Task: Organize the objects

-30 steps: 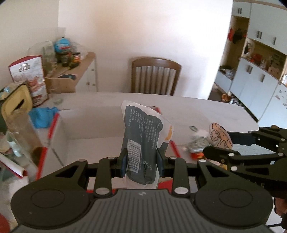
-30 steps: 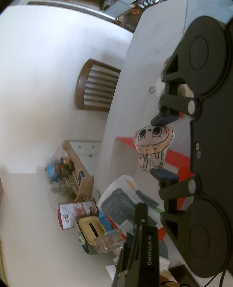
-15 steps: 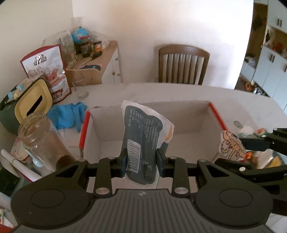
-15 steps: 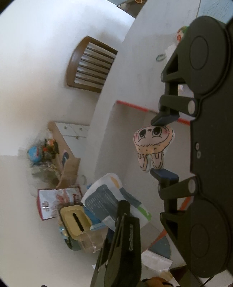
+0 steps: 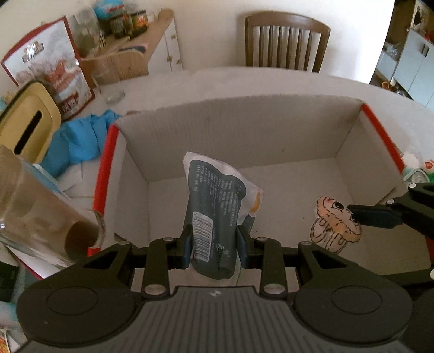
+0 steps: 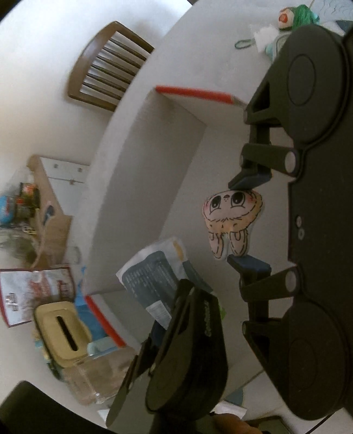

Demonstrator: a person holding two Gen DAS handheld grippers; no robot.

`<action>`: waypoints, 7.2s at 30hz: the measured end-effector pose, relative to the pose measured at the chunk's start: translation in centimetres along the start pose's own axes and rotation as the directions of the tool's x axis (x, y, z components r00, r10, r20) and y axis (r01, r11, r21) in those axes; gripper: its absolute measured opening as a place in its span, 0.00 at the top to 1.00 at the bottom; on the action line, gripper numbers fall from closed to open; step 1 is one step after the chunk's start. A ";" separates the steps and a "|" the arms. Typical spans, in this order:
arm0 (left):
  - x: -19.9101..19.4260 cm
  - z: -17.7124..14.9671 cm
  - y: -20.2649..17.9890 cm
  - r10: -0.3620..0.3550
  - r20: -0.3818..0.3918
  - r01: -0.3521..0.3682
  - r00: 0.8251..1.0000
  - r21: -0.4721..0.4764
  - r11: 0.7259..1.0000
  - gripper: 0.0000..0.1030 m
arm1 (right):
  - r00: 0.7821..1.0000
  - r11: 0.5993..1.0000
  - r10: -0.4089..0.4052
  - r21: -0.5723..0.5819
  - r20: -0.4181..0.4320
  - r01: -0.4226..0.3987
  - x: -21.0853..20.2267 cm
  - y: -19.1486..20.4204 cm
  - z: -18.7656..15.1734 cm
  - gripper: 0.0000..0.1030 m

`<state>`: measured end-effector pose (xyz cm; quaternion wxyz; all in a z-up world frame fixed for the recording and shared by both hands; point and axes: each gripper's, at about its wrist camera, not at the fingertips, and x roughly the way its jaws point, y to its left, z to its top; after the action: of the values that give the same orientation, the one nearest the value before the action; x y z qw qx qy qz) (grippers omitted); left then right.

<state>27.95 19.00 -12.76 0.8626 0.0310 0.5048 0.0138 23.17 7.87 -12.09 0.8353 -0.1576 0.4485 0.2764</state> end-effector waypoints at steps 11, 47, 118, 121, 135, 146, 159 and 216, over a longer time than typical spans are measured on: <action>2.3 0.4 0.7 -0.040 -0.099 0.037 0.994 -0.031 0.999 0.68 | 0.991 1.000 -0.001 -0.017 -0.134 -0.002 3.2 0.6 0.6 0.52; -9.5 -1.3 -1.4 -0.113 0.177 0.114 0.978 0.006 0.993 0.35 | 0.994 0.985 0.024 0.170 0.107 -0.042 -8.3 -3.4 -1.8 0.25; -13.4 -9.3 -22.0 -0.256 0.275 0.215 0.927 0.172 0.961 0.00 | 0.902 0.847 -0.344 0.502 0.261 0.178 -23.0 -18.9 -23.4 0.02; -12.2 -9.6 -23.0 -0.252 0.260 0.208 0.932 0.184 0.961 0.00 | 0.908 0.842 -0.345 0.505 0.237 0.188 -22.1 -20.3 -23.8 0.03; -7.3 -12.7 -27.5 -0.290 0.142 0.255 0.946 0.225 0.940 0.00 | 0.964 0.880 -0.214 0.458 0.156 0.121 -16.5 -22.9 -23.7 0.11; -4.5 -14.3 -29.3 -0.291 0.088 0.265 0.953 0.231 0.936 0.02 | 0.992 0.906 -0.075 0.422 0.099 0.026 -12.0 -21.9 -22.7 0.21; -3.5 -14.5 -30.4 -0.315 0.048 0.294 0.948 0.246 0.924 0.42 | 0.999 0.895 0.018 0.445 0.046 -0.036 -8.5 -21.2 -22.1 0.29; -11.4 -11.2 -21.3 -0.440 0.143 0.404 0.886 0.224 0.887 0.74 | 0.980 0.867 -0.044 0.494 0.196 -0.060 -18.2 -18.1 -20.4 0.72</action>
<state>12.45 -2.47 -9.77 0.8821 0.0022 0.4137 -0.2255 12.44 -22.82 -7.77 0.8873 0.0937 0.4187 0.1695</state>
